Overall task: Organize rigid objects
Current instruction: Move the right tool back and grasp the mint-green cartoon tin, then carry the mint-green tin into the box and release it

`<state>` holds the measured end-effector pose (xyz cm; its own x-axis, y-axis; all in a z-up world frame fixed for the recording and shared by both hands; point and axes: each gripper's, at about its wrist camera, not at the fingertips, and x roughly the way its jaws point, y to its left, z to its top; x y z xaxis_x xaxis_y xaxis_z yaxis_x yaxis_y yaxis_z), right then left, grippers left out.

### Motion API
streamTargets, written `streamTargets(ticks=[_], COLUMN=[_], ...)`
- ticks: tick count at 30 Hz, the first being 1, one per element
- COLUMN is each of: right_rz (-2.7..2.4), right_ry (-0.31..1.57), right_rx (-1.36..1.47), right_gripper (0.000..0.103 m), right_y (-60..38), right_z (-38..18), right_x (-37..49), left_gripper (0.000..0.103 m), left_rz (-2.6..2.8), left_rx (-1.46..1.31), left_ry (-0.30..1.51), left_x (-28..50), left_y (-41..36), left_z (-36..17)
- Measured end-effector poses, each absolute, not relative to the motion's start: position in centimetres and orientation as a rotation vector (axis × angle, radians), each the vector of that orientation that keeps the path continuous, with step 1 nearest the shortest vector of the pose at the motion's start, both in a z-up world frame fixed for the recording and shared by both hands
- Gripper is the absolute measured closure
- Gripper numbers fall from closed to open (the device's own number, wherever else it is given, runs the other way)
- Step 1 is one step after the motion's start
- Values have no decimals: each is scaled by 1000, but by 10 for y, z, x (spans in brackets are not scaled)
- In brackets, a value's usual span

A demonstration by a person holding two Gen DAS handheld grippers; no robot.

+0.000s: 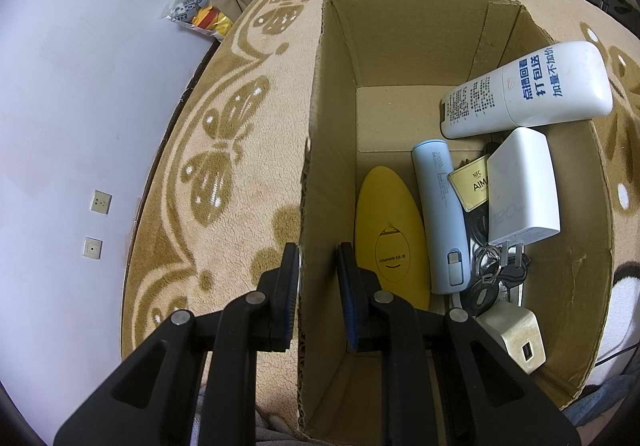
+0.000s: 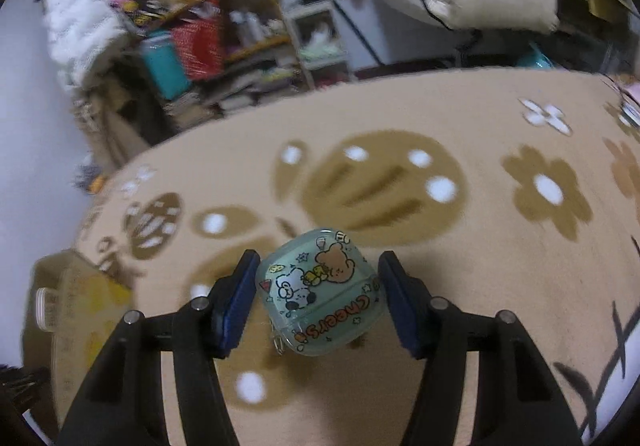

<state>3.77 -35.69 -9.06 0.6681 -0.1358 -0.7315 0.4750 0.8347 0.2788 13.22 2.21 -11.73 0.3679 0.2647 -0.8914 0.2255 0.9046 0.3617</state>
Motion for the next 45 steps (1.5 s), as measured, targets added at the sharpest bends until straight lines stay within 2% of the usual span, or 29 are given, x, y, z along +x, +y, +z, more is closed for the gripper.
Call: streamTargets(ticks=[9, 20, 31, 45], right_rz=[-132, 109, 256, 283], right_ry=[689, 663, 699, 786], right_rx=[430, 313, 249, 246], right_gripper=[38, 38, 38, 38], right_y=[-294, -202, -144, -129], right_z=[-45, -16, -24, -48], right_x=[50, 61, 62, 83], left_gripper=[84, 84, 84, 84], left_rz=[24, 17, 12, 11], left_rx=[464, 446, 417, 415], left_ry=[1208, 1217, 1225, 1228], left_x=[131, 135, 137, 139], left_y=[22, 29, 34, 35], left_z=[-118, -116, -114, -114])
